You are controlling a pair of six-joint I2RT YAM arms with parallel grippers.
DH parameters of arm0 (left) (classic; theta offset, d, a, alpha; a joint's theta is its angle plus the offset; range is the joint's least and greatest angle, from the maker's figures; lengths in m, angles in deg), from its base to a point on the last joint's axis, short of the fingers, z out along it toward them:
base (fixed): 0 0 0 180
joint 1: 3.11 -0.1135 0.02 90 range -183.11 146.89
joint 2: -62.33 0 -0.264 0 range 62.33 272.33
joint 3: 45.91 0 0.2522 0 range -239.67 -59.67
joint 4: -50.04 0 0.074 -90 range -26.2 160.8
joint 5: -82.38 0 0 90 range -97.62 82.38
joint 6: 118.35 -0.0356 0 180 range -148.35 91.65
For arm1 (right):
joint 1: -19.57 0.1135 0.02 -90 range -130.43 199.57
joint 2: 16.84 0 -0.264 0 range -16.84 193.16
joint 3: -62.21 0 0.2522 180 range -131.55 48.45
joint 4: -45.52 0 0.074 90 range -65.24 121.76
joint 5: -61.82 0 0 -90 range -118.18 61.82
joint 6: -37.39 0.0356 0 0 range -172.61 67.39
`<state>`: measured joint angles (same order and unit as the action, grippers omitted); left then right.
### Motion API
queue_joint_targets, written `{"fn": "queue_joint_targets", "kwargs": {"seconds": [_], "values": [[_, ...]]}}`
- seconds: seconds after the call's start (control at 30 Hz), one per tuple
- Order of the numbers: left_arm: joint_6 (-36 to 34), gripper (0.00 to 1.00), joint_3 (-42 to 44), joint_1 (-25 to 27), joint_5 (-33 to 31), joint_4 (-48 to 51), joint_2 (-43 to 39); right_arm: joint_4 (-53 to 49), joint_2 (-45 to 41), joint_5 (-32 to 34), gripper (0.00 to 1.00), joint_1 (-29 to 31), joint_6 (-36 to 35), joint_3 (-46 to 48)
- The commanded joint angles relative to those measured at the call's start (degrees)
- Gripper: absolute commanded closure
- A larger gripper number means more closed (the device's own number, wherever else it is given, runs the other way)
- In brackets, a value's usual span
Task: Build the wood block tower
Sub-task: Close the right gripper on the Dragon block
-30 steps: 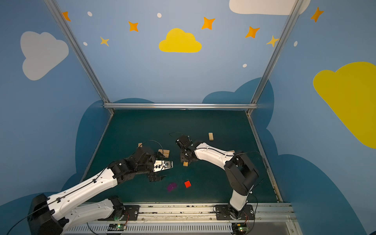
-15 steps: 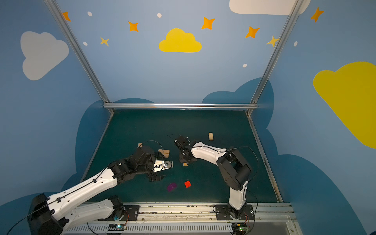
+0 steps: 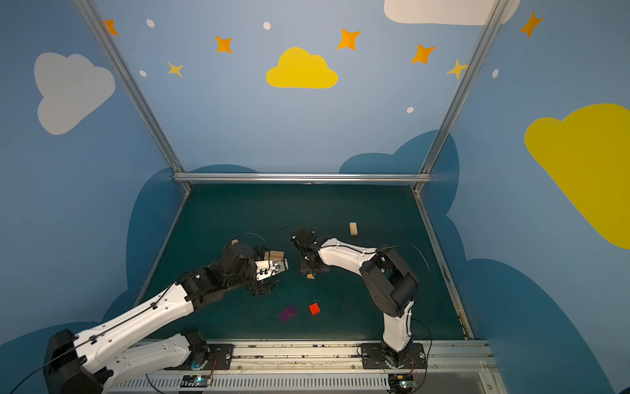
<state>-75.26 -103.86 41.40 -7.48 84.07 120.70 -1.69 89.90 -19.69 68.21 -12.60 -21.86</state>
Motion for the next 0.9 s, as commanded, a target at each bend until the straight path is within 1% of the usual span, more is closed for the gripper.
{"fn": "queue_joint_targets", "kwargs": {"seconds": [0.0, 0.1, 0.3, 0.53, 0.73, 0.87], "values": [[0.7, 0.0, 0.07, -0.22, -1.45, -1.38, -0.69, -0.5, 0.31, -0.27, 0.61, 0.4, 0.33, -1.17], [0.68, 0.0, 0.06, -0.3, -1.37, -1.2, -0.8, -0.56, 0.32, -0.22, 0.63, 0.51, 0.35, -1.23], [0.86, 0.0, -0.11, -0.28, -0.93, -0.57, -0.49, -1.09, 1.25, -0.08, 0.63, 0.66, -0.19, -2.15], [0.76, 0.0, 0.03, -0.28, -0.98, -0.67, -0.73, -1.59, 1.96, 0.66, 0.66, 0.8, -0.17, -2.91], [0.77, 0.0, 0.04, -0.28, -0.63, -0.45, -0.62, -2.14, 2.82, 0.82, 0.66, 0.84, -0.01, -3.61], [0.76, 0.0, -0.02, -0.28, -0.59, -0.51, -0.49, -2.31, 3.28, 0.73, 0.69, 0.88, -0.35, -3.88]]}}
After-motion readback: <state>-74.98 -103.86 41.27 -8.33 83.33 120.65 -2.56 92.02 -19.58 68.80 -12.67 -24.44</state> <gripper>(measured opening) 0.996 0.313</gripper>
